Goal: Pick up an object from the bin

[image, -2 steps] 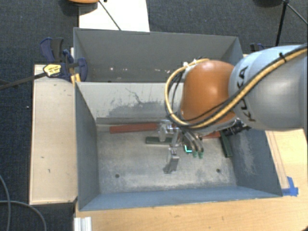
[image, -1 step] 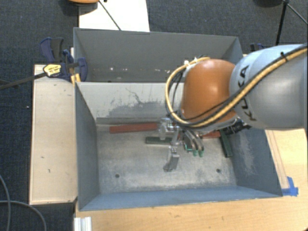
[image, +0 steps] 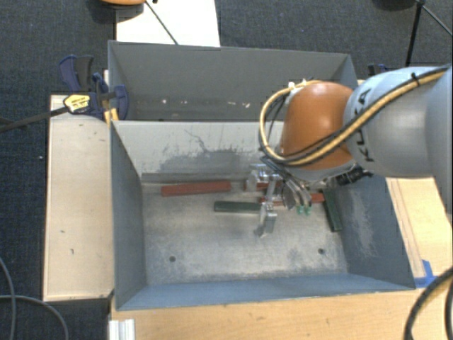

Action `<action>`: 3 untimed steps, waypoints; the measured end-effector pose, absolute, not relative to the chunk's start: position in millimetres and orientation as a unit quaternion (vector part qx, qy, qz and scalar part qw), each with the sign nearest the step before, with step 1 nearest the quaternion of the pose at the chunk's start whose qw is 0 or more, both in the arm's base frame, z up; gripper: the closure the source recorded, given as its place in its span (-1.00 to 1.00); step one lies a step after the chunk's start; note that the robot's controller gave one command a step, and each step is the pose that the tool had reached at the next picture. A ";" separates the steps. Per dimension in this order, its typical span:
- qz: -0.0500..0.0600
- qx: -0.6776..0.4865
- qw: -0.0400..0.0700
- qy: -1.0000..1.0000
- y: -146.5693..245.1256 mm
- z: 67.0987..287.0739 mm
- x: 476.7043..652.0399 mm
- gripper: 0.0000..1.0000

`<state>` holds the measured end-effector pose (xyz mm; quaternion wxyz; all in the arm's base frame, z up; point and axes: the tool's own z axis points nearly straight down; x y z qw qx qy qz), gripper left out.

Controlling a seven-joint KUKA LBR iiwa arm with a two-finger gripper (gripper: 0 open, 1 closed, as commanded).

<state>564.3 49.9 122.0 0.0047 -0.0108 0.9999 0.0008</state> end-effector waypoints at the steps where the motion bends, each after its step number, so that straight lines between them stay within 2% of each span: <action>1: -0.002 0.012 0.000 1.000 44.1 95.5 569.2 -1.00; 2: 0.000 0.081 0.003 0.997 18.9 73.4 586.1 1.00; 3: 0.001 0.082 0.002 0.997 19.3 73.0 585.7 -1.00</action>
Offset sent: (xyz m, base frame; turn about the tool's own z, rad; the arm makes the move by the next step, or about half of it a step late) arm 0.0205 -0.0308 -0.0498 0.1819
